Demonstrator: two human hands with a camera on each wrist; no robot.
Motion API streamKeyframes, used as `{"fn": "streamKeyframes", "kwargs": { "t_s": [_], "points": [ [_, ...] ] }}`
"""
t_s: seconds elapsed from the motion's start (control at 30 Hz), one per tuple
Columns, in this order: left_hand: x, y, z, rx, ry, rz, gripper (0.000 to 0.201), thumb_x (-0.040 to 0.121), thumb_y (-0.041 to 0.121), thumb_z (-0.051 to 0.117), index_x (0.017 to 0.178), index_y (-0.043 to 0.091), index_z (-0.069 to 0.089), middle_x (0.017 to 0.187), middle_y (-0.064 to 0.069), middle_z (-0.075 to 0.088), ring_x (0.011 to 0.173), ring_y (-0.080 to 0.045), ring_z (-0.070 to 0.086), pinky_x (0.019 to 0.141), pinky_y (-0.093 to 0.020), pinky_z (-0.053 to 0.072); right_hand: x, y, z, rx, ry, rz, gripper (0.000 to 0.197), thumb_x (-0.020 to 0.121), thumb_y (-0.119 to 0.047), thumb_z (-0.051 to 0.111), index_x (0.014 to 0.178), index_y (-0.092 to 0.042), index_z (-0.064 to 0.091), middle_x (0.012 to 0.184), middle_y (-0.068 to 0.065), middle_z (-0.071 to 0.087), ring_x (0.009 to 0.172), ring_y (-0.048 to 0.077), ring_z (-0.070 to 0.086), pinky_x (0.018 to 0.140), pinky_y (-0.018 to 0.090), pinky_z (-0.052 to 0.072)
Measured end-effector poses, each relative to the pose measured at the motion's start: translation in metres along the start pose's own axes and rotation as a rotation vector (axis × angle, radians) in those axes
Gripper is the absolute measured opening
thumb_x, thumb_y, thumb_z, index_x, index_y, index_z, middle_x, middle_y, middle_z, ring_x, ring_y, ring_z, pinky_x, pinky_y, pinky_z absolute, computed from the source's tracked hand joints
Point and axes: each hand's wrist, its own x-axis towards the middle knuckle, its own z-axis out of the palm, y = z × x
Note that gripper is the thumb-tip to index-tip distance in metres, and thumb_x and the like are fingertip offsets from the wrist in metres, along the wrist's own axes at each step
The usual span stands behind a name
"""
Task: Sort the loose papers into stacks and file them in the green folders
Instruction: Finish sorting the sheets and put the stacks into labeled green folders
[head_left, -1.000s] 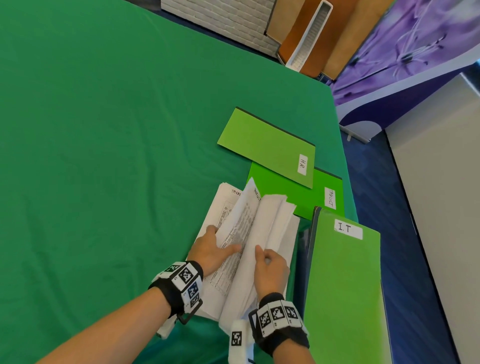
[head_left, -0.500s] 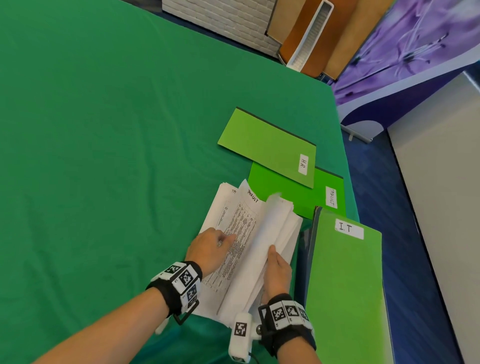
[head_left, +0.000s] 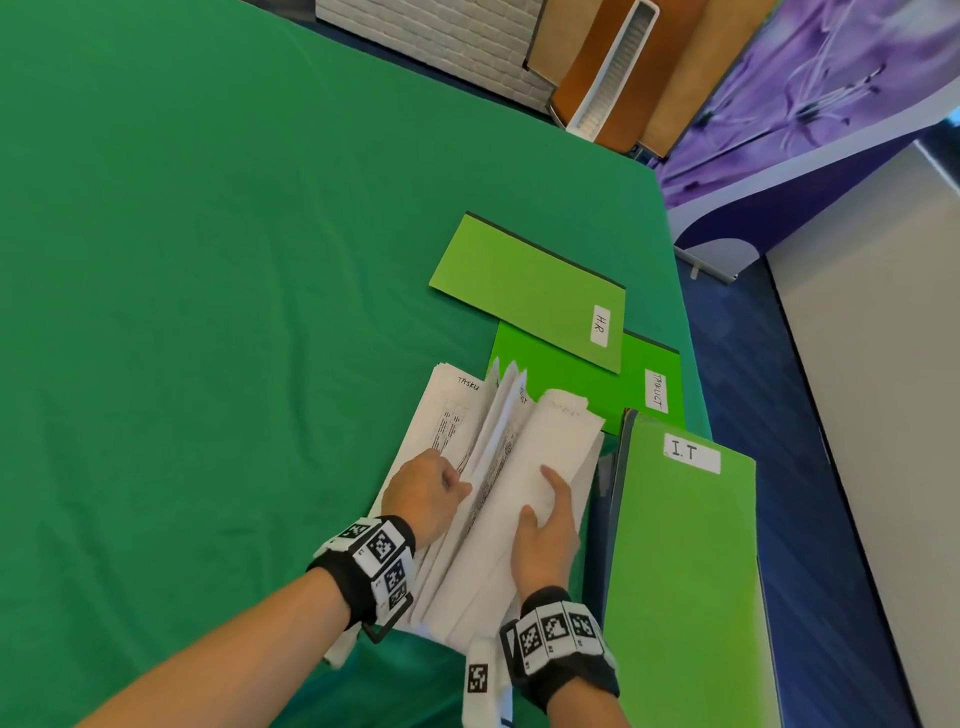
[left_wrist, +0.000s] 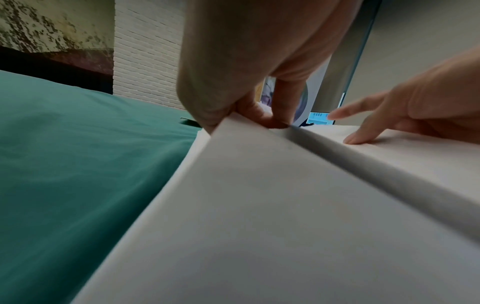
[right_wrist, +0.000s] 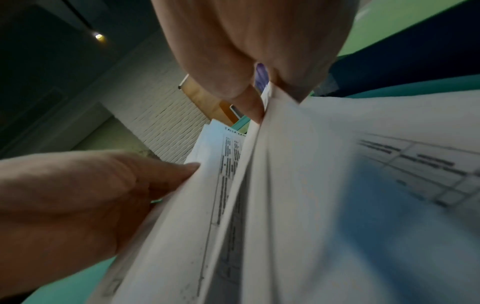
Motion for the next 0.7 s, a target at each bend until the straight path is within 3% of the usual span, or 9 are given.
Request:
{"fn": "streamKeyframes", "kwargs": {
  "t_s": [0.1, 0.17, 0.23, 0.37, 0.5, 0.6, 0.7],
  "points": [
    [-0.003, 0.007, 0.007, -0.121, -0.081, 0.02, 0.02, 0.087, 0.033, 0.07, 0.085, 0.015, 0.063, 0.09, 0.011, 0.058, 0.087, -0.01, 0.055, 0.081, -0.03, 0.047, 0.001, -0.007, 0.003, -0.015, -0.034, 0.059, 0.017, 0.098, -0.029, 0.052, 0.107, -0.024, 0.065, 0.094, -0.005, 0.062, 0.093, 0.018, 0.059, 0.075, 0.02, 0.037],
    [-0.004, 0.012, 0.011, -0.305, -0.195, 0.007, 0.02, 0.087, 0.032, 0.071, 0.08, 0.014, 0.064, 0.081, 0.005, 0.062, 0.08, -0.01, 0.056, 0.073, -0.026, 0.044, 0.002, -0.008, 0.004, 0.014, -0.04, 0.124, 0.031, 0.093, -0.05, 0.054, 0.102, -0.022, 0.066, 0.095, -0.008, 0.062, 0.094, 0.012, 0.056, 0.08, 0.024, 0.038],
    [-0.006, 0.014, 0.012, -0.437, -0.262, -0.023, 0.02, 0.089, 0.027, 0.069, 0.075, 0.014, 0.063, 0.071, 0.004, 0.059, 0.07, -0.009, 0.053, 0.067, -0.022, 0.041, 0.005, -0.006, 0.003, 0.021, -0.022, 0.133, 0.032, 0.091, -0.05, 0.058, 0.099, -0.02, 0.065, 0.091, -0.008, 0.062, 0.091, 0.011, 0.057, 0.079, 0.024, 0.038],
    [-0.003, 0.01, 0.011, -0.42, -0.198, -0.119, 0.025, 0.096, 0.02, 0.058, 0.073, 0.014, 0.05, 0.068, 0.002, 0.046, 0.064, -0.011, 0.042, 0.059, -0.025, 0.035, 0.012, 0.003, -0.005, -0.072, 0.054, 0.134, 0.026, 0.097, -0.023, 0.055, 0.095, 0.001, 0.065, 0.077, 0.002, 0.053, 0.087, 0.03, 0.057, 0.071, 0.027, 0.036],
    [0.004, -0.005, 0.004, -0.5, -0.1, -0.211, 0.025, 0.098, 0.02, 0.055, 0.076, 0.009, 0.049, 0.074, -0.007, 0.047, 0.072, -0.017, 0.045, 0.068, -0.027, 0.038, 0.011, 0.005, -0.012, -0.027, 0.117, 0.212, 0.024, 0.1, -0.022, 0.048, 0.097, -0.002, 0.061, 0.081, 0.005, 0.053, 0.083, 0.026, 0.051, 0.072, 0.026, 0.033],
    [0.006, -0.01, 0.002, -0.515, -0.107, -0.212, 0.022, 0.098, 0.019, 0.054, 0.079, 0.008, 0.052, 0.08, -0.009, 0.05, 0.078, -0.017, 0.047, 0.072, -0.027, 0.04, 0.008, 0.004, -0.007, 0.03, 0.104, 0.234, 0.031, 0.1, -0.032, 0.046, 0.089, -0.006, 0.06, 0.081, 0.004, 0.057, 0.088, 0.029, 0.058, 0.073, 0.029, 0.039],
    [0.003, -0.005, 0.006, -0.519, -0.156, -0.189, 0.019, 0.099, 0.018, 0.051, 0.083, 0.008, 0.053, 0.084, -0.009, 0.053, 0.081, -0.016, 0.049, 0.069, -0.026, 0.039, 0.002, -0.002, 0.0, 0.087, 0.095, 0.223, 0.047, 0.092, -0.058, 0.047, 0.084, -0.015, 0.063, 0.083, 0.001, 0.064, 0.084, 0.02, 0.06, 0.078, 0.035, 0.049]
  ]
}}
